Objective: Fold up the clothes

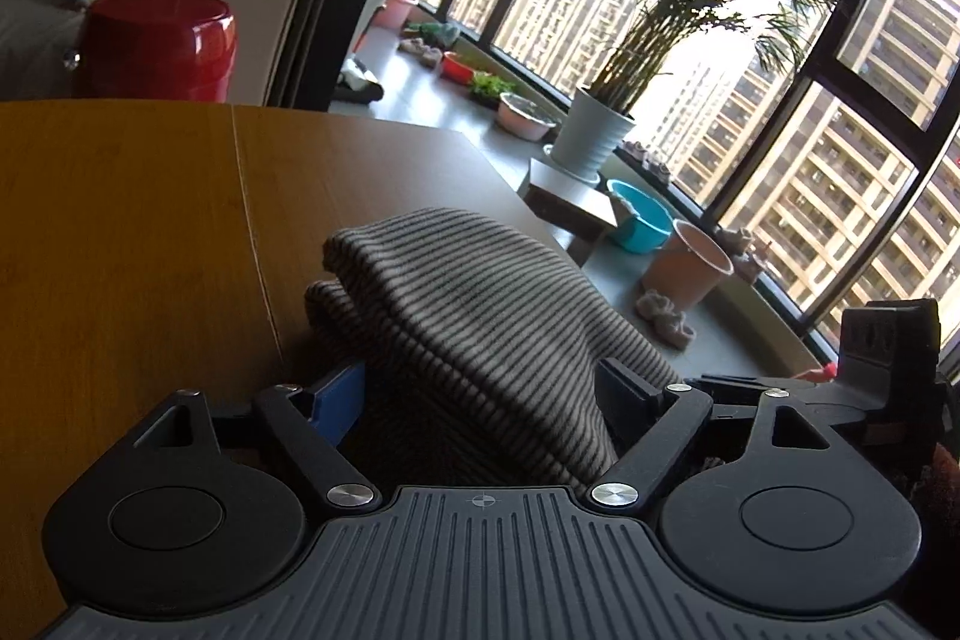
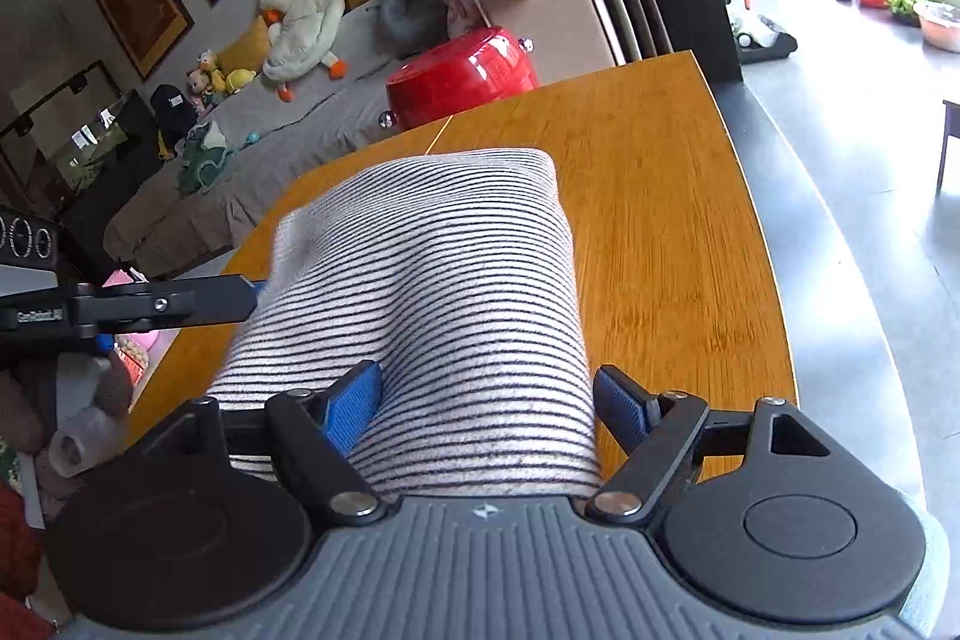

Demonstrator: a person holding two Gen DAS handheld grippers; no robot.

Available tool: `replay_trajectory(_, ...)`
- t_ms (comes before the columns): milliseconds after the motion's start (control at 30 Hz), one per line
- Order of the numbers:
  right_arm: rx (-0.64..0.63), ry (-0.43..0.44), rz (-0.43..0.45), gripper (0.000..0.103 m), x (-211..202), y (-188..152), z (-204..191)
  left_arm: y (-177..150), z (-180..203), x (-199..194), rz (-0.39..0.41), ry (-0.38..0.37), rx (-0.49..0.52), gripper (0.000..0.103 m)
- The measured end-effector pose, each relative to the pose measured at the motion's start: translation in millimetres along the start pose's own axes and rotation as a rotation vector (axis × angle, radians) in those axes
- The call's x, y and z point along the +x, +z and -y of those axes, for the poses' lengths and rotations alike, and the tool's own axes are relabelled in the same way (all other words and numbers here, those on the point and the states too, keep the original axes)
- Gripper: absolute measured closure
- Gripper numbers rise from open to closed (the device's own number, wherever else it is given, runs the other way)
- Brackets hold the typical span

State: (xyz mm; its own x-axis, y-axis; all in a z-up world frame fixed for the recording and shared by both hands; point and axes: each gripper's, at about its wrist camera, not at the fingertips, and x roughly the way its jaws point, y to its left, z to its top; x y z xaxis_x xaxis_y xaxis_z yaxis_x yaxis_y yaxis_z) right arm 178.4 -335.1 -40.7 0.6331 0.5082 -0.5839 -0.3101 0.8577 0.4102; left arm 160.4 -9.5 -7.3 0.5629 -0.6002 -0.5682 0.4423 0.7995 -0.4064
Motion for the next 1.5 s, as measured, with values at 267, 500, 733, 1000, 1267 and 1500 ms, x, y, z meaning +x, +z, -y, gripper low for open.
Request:
replay_trajectory(267, -0.119, -0.025, 0.025, 0.027, -25.7, -7.4, -26.5, -21.4, 15.7, 4.2, -0.067, 0.031, 0.070, 0.018)
replay_trajectory(500, -0.222, -0.010, 0.159, 0.059, -33.3, 47.0, -51.1, -23.0, 8.4, 9.9, -0.076, 0.017, 0.053, 0.016)
replay_trajectory(733, -0.304, -0.122, -0.037, 0.056, 72.4, 68.6, -49.6, -22.6, 2.8, -1.5, -0.058, 0.013, 0.032, 0.016)
replay_trajectory(1000, -0.245, -0.113, 0.003, 0.031, 19.8, 64.0, -35.0, -21.5, 4.7, -7.5, -0.060, -0.047, 0.003, 0.017)
replay_trajectory(1267, 0.002, 0.064, -0.089, 0.020, -14.8, 18.4, 17.3, -24.2, -12.4, 23.4, -0.143, -0.088, -0.083, 0.017)
replay_trajectory(1500, -0.077, 0.120, -0.100, 0.029, 20.9, 23.8, -17.7, -21.9, -35.4, 7.2, -0.085, -0.052, -0.104, 0.033)
